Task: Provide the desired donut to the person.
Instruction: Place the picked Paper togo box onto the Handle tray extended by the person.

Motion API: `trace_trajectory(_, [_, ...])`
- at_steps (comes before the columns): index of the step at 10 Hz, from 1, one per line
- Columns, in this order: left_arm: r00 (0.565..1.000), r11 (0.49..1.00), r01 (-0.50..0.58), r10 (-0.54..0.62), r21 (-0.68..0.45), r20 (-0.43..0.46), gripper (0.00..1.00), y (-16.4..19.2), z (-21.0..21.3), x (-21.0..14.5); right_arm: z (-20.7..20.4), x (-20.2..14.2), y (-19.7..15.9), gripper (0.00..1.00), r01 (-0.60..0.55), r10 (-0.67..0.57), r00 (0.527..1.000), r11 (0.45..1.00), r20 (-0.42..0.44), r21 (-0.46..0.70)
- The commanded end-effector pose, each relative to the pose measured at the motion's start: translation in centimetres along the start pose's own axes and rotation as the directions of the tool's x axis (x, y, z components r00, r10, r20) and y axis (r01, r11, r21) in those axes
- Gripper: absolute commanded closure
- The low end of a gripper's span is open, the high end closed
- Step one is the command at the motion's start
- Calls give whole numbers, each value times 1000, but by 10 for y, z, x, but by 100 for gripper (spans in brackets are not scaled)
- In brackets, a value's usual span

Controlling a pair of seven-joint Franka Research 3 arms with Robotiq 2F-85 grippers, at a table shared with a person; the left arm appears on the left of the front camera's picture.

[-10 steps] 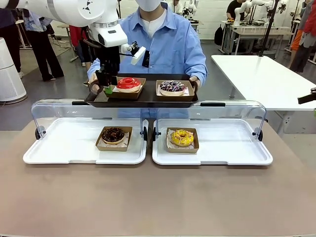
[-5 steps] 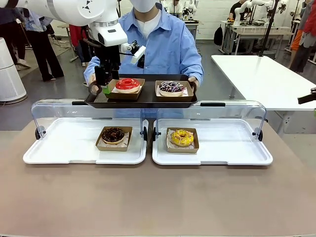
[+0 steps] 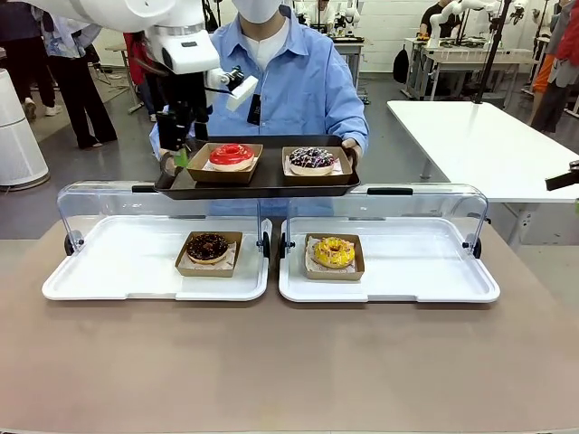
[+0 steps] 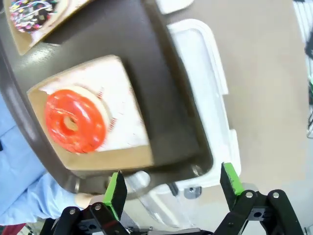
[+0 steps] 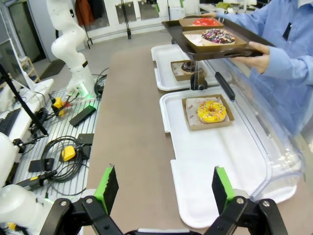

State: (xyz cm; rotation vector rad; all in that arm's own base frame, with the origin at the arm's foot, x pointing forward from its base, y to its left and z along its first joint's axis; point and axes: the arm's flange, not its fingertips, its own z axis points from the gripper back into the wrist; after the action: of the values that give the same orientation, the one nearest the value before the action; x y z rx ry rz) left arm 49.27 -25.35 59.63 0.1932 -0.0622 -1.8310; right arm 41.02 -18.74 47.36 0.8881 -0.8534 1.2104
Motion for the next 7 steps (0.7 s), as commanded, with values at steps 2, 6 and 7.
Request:
trace_trajectory(2, [999, 999, 33, -32, -20, 28, 0, -83, -23, -62, 0, 1, 1, 0, -4, 4, 1000, 1000, 7, 4])
trace_trajectory(6, [997, 999, -35, 35, 5, 72, 0, -138, -46, -116, 0, 1, 1, 0, -4, 4, 1000, 1000, 7, 4])
trace_trajectory(7, [995, 998, -58, 58, 4, 86, 0, -143, -51, -126, 0, 1, 1, 0, -4, 4, 1000, 1000, 7, 4])
